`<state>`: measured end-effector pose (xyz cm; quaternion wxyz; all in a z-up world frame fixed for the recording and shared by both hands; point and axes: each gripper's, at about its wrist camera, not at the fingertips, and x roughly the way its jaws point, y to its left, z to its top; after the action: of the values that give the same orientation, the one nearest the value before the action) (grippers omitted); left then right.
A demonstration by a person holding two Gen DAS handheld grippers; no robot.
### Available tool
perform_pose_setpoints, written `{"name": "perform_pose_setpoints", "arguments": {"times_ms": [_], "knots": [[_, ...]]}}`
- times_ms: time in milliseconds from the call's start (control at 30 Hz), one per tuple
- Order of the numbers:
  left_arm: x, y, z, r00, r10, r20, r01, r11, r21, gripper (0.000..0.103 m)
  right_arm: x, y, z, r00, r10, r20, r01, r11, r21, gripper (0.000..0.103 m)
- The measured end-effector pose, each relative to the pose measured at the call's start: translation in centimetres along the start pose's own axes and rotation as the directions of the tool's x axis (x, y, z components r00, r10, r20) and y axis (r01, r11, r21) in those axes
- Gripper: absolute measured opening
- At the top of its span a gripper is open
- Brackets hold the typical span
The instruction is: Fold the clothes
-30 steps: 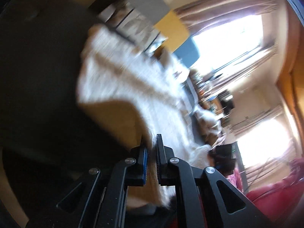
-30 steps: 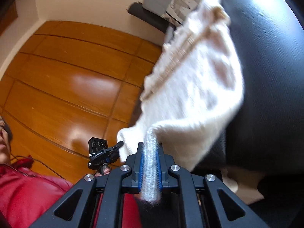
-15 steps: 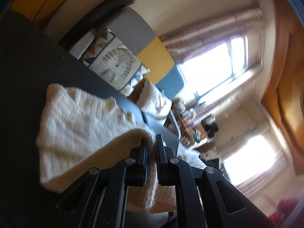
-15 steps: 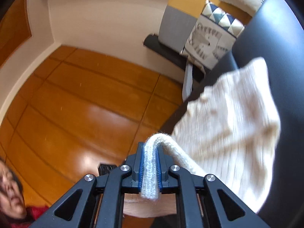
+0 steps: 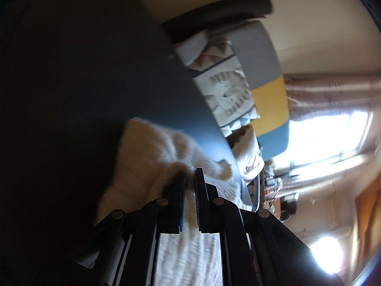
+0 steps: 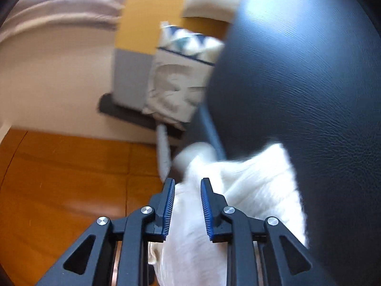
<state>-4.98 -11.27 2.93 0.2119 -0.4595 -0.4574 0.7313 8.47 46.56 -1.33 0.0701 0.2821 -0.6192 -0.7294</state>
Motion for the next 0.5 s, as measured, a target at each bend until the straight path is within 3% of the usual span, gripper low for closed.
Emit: {"name": "perform_pose_setpoints", "arguments": {"times_ms": [133,200,267,367,433,500], "knots": [[-0.7,1.2,0.5,0.999,-0.032,0.031,0.034,0.998,-0.06,0.008,-0.2,0.5,0.4,0.999,-0.046,0.011,0.047,0.997,-0.066,0.022],[-1.5,1.0,1.0,0.995,0.0,0.095,0.008,0.997,-0.079,0.012,-0.8,2.5,-0.2,0.987,-0.152,0.06,0.162,0.965,-0.206,0.025],[-2.8,0.4,1.4,0.985,0.039,0.17,-0.026,0.997,-0.077,0.026,-1.3,4.5,-1.5,0.973,-0.204,0.104,0.227,0.912,-0.34,0.026],[-4.0,-1.8,0.4,0.969,0.059,0.24,-0.066,0.998,0.019,0.031,-0.9,7.3,-4.9,0.956,-0.249,0.153,0.292,0.787,-0.543,0.026],[-3.4,-3.9,-0.8,0.97,0.083,0.229,-0.113,0.986,0.124,0.035,0.5,9.2,-7.2,0.941,-0.285,0.183,0.331,0.664,-0.671,0.026],[-1.9,-6.3,-2.4,0.973,0.119,0.198,-0.168,0.953,0.254,0.037,2.9,10.6,-9.5,0.934,-0.322,0.154,0.314,0.538,-0.782,0.026]]}}
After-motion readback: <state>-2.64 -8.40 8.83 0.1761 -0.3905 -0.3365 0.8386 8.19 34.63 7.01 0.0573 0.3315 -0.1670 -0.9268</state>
